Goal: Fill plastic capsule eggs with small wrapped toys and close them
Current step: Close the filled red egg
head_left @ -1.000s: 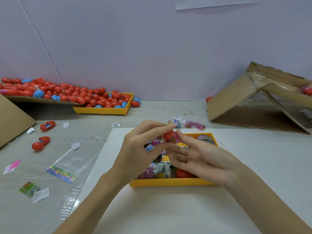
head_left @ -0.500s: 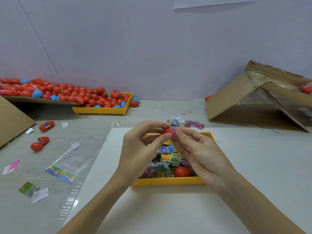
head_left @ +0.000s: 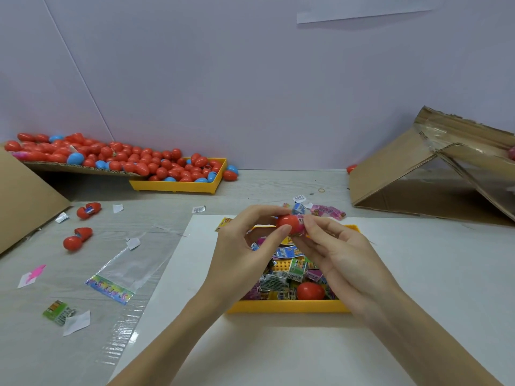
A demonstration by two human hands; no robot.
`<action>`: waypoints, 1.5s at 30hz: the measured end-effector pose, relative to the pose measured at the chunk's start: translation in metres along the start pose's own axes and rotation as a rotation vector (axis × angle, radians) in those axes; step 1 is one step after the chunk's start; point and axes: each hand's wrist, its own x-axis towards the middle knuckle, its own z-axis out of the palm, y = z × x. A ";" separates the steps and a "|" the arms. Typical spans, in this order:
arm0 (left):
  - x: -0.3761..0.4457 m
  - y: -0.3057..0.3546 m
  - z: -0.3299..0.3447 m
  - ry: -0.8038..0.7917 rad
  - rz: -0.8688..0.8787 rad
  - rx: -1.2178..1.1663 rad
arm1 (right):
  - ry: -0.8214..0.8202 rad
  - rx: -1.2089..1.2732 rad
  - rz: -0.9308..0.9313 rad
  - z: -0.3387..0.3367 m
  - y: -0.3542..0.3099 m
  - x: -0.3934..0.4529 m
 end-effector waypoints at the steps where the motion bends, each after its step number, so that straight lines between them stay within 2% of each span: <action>1: 0.000 0.000 0.000 -0.005 -0.014 -0.018 | -0.011 0.040 0.070 0.000 -0.002 0.000; 4: 0.001 0.002 -0.001 -0.028 -0.047 -0.062 | 0.004 0.123 0.209 -0.002 -0.008 0.000; 9: 0.000 0.003 -0.001 -0.063 -0.081 -0.085 | 0.011 -0.087 -0.010 -0.004 -0.005 -0.001; 15: 0.000 0.001 -0.004 -0.014 0.003 -0.031 | -0.013 -0.011 0.007 -0.006 -0.006 0.001; 21: -0.002 -0.002 -0.003 0.036 0.094 0.050 | -0.029 -0.038 -0.045 -0.006 -0.001 -0.001; 31: 0.001 0.001 -0.009 -0.007 -0.016 -0.016 | -0.001 -0.068 -0.062 -0.004 -0.001 0.000; 45: -0.002 -0.001 -0.008 0.010 -0.002 -0.034 | -0.041 -0.152 -0.125 -0.008 0.002 0.001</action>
